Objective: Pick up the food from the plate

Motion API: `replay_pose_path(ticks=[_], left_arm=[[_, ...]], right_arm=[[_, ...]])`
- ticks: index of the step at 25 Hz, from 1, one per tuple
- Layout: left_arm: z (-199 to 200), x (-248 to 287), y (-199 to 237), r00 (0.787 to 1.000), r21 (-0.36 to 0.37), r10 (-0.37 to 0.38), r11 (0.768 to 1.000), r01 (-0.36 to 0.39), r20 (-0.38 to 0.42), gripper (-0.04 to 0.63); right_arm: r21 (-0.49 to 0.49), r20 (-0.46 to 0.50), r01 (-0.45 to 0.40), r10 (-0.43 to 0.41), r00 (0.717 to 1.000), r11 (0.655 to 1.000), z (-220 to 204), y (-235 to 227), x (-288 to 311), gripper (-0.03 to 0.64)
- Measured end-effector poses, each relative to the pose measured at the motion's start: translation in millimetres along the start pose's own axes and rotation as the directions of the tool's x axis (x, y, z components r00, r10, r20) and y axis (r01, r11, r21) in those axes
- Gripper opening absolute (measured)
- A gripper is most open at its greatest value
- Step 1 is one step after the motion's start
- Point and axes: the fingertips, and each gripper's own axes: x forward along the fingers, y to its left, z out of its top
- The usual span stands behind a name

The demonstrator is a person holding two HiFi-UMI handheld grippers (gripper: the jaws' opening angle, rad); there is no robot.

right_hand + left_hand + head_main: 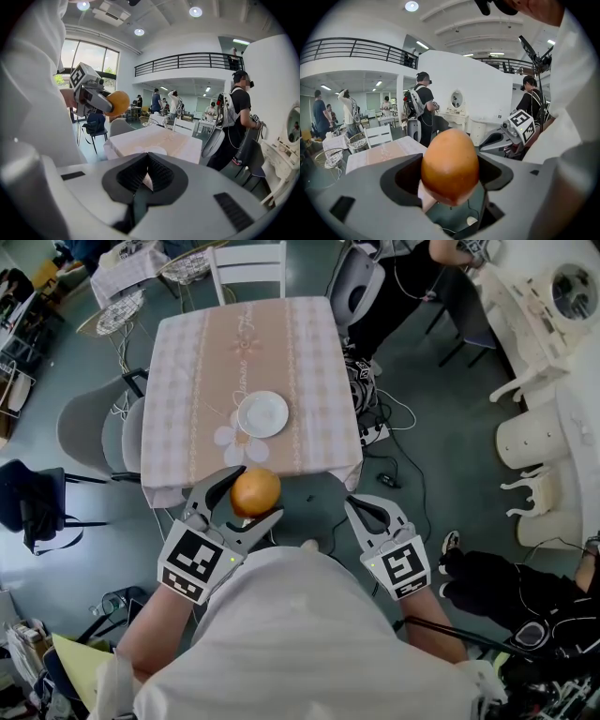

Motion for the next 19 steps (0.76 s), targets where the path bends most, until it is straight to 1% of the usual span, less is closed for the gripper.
replay_pose_path(ticks=[11, 19], left_arm=[[-4, 6, 10, 1.0, -0.005, -0.003, 1.0, 0.003, -0.012, 0.363], [-5, 17, 24, 1.0, 0.005, -0.013, 1.0, 0.013, -0.024, 0.363]], right_arm=[[-0.003, -0.002, -0.002, 0.002, 1.0, 1.0, 2, -2, 10, 0.012], [0.001, -0.006, 0.006, -0.006, 1.0, 1.0, 5, -10, 21, 0.012]])
